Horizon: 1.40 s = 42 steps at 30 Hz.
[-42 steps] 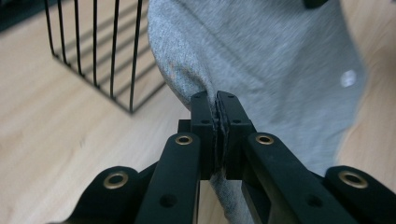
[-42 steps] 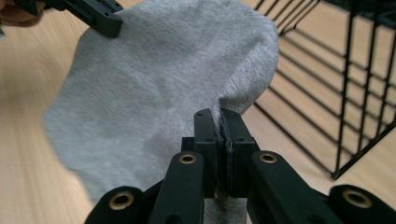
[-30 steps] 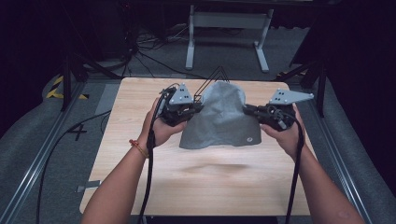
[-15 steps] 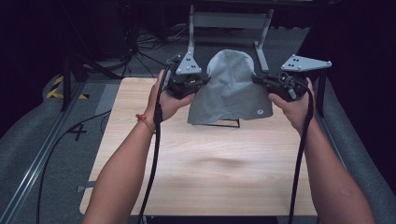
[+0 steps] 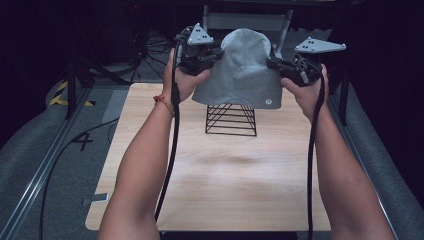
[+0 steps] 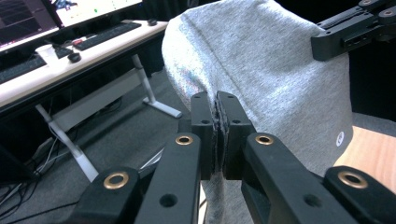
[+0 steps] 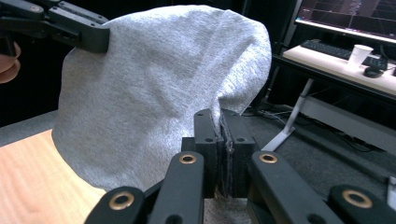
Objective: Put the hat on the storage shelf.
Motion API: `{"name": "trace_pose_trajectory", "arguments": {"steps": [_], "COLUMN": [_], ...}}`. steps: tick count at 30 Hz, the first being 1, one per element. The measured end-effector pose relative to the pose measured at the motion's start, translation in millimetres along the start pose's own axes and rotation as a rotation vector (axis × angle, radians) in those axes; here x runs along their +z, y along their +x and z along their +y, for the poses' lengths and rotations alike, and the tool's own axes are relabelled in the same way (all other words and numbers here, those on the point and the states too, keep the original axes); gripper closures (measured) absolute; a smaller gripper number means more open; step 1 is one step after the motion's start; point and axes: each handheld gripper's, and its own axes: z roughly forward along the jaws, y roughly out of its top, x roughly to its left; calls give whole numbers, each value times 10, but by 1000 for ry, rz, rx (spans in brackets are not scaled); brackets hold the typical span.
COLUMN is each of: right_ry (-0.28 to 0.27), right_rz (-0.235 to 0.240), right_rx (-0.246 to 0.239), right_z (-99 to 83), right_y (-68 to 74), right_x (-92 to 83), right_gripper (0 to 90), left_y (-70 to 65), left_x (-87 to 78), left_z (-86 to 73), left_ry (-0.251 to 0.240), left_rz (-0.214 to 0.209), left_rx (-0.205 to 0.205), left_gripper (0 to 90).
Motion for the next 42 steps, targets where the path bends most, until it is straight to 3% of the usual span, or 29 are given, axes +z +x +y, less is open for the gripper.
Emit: {"name": "trace_pose_trajectory", "arguments": {"steps": [5,7,13,22,28,33,42], "right_ry": [13,4,-8,-23,-17,5,-11], "right_rz": [-36,-31,-49,-68,-49,-37,-12], "right_rx": [4,26,29,67,88,78,57], "right_z": [39,38,64,62,-35,-128,-181], "right_y": [-140,-162,-173,-276,-283,-253,-217], "right_x": [147,181,285,303,375,404,270], "right_gripper": [864,864,864,864,864,864,864], "left_y": [68,89,111,177,195,160,166], "left_x": [189,235,292,338,378,412,207], "left_z": [-7,8,86,71,-5,-100,-188], "left_ry": [23,19,12,22,29,41,-24], "left_rz": [32,45,90,109,104,77,28], "left_rx": [9,6,7,0,-13,-13,-51], "left_gripper": [867,867,868,867,867,867,868]}}
